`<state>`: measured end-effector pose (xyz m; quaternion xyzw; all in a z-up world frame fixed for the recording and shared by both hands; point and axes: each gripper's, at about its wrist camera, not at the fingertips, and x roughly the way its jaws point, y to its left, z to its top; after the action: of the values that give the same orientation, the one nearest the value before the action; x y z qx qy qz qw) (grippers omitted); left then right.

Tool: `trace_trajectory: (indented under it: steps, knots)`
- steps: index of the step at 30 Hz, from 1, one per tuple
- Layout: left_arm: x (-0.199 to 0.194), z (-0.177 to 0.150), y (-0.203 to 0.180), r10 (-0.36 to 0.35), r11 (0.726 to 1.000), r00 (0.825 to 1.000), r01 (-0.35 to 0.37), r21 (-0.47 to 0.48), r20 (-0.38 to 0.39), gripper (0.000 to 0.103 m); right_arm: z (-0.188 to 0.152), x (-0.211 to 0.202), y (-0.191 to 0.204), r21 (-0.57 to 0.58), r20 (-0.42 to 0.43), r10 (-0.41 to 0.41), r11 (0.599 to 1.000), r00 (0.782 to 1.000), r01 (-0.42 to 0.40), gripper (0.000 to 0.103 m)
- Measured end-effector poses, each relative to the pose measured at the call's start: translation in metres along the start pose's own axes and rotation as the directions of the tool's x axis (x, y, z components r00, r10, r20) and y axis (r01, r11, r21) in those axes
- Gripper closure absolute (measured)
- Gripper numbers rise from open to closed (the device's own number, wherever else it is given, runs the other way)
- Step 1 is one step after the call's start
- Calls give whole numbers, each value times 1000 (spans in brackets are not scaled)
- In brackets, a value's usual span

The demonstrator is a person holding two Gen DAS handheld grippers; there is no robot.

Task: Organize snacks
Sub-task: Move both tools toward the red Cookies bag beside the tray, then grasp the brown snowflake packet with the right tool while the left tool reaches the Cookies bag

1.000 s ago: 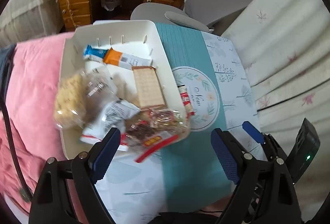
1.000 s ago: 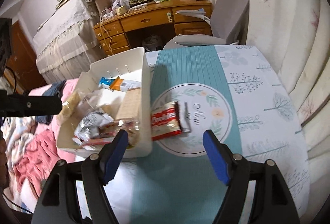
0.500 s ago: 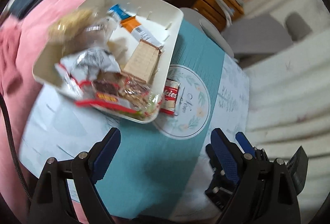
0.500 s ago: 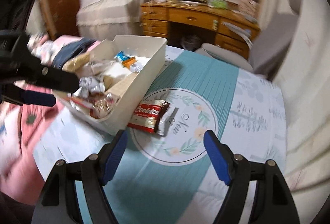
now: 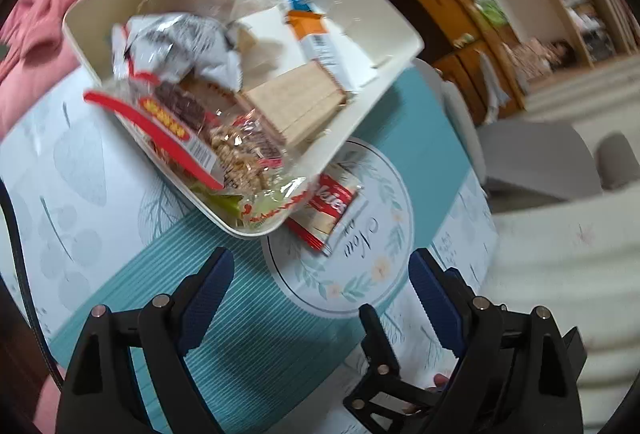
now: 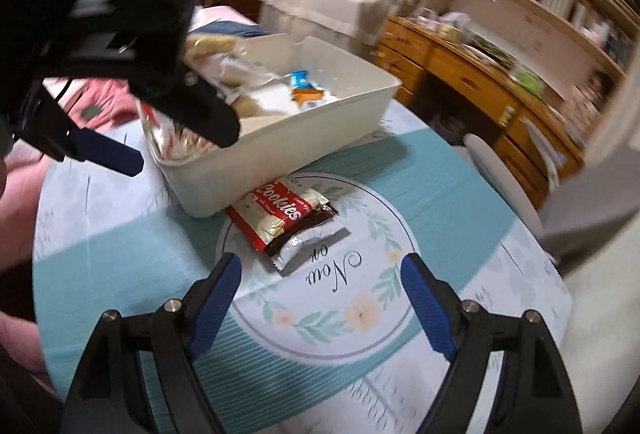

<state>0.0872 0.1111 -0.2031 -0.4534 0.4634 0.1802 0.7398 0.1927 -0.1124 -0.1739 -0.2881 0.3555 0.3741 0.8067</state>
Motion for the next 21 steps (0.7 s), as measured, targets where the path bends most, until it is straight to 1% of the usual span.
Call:
trace_trajectory:
  steps: [2,4,6,8,12,15,21]
  knots:
    - [12,1,2,11,999,1000,-11,-39,1,15,-3,15,-1,-53,-2,28,998,1000,-28,21]
    - [22,3,2,29,998,1000,-29,-54,1,15,-5,27,-2,-86,0,41,995,999,-41,21]
    - [30,4,3,50,997,999,-49,-65,5,15,-7,40,-4,-107,5,70,992,998,-69,21]
    - [41,6,3,75,994,997,-75,-85,-1,15,-7,51,-3,-141,-1,99,985,995,-98,21]
    - [57,7,5,100,989,995,-101,-110,-17,15,-8,70,2,-231,4,128,965,992,-124,21]
    - [67,9,8,109,983,994,-111,-143,-27,15,-6,82,1,-268,-5,162,951,987,-157,22]
    - [83,13,9,96,974,994,-106,-200,-61,15,-3,93,1,-325,-24,237,917,971,-232,31]
